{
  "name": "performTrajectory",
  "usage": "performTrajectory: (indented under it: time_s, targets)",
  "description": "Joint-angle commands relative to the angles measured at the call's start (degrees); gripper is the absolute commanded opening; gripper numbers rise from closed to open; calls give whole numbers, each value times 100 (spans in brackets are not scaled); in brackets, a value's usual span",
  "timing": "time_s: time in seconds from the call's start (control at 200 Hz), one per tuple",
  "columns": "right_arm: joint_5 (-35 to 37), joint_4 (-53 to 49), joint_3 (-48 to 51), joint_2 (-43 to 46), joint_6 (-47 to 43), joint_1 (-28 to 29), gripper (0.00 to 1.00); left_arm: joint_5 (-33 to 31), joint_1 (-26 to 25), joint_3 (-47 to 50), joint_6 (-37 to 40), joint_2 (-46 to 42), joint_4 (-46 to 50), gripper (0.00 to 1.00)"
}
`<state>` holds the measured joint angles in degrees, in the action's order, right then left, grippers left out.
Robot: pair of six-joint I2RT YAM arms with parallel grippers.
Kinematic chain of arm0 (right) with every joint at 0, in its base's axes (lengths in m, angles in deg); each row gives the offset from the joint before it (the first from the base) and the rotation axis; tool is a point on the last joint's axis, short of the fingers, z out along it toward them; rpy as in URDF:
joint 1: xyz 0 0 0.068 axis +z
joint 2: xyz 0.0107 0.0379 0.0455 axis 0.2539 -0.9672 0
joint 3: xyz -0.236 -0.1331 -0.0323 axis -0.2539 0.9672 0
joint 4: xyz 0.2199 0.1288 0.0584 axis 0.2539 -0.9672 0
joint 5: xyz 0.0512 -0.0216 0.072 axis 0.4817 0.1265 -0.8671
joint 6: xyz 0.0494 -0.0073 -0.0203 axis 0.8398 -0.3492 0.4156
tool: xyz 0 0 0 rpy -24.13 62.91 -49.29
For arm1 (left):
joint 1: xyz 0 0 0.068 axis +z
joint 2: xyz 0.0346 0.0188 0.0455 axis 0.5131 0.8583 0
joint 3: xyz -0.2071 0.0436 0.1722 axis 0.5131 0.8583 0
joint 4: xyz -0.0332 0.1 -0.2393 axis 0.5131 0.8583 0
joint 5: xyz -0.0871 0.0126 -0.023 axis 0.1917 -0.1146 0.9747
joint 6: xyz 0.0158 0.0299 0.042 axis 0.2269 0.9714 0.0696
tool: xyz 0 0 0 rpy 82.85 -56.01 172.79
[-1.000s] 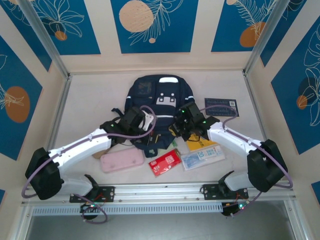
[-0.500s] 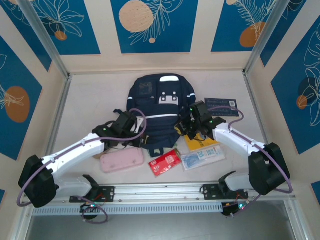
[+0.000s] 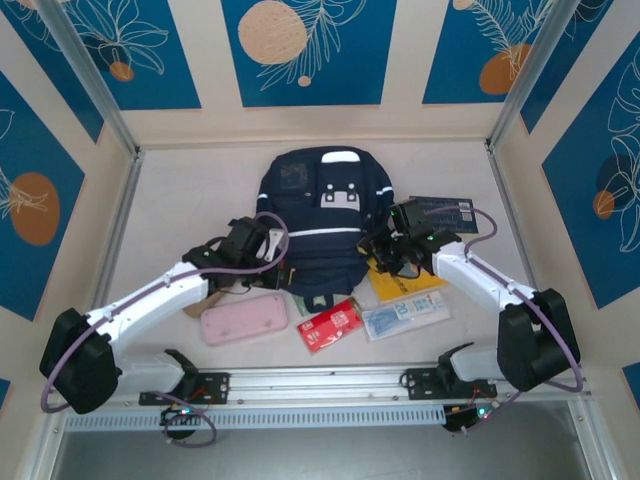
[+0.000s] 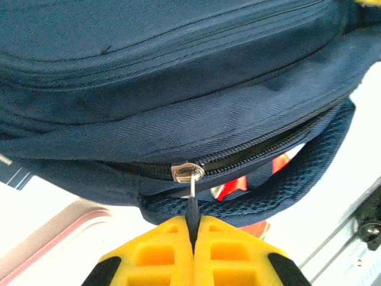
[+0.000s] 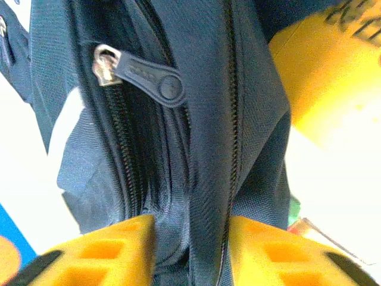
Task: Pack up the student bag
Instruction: Unzip the student bag at the top-center of the table.
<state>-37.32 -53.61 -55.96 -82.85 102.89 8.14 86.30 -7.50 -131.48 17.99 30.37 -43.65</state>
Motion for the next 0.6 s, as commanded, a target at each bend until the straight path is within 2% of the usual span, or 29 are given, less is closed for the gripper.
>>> performTrajectory:
  time_s: [0.0, 0.115, 0.23, 0.385, 0.595]
  targets:
    - [688, -1003, -427, 375, -164, 8, 47, 470, -42, -473, 21, -103, -333, 0]
    - [1444, -2135, -879, 602, 69, 150, 53, 577, -169, -708, -30, -93, -383, 0]
    - [1571, -2646, -1142, 828, 268, 341, 55, 615, -266, -850, -121, -84, -500, 0]
    - [1175, -2471, -1147, 1092, 544, 690, 56, 654, -357, -1018, -202, 21, -603, 0]
    - [490, -1797, -973, 940, 939, 947, 57, 677, -534, -1039, -323, 56, -795, 0]
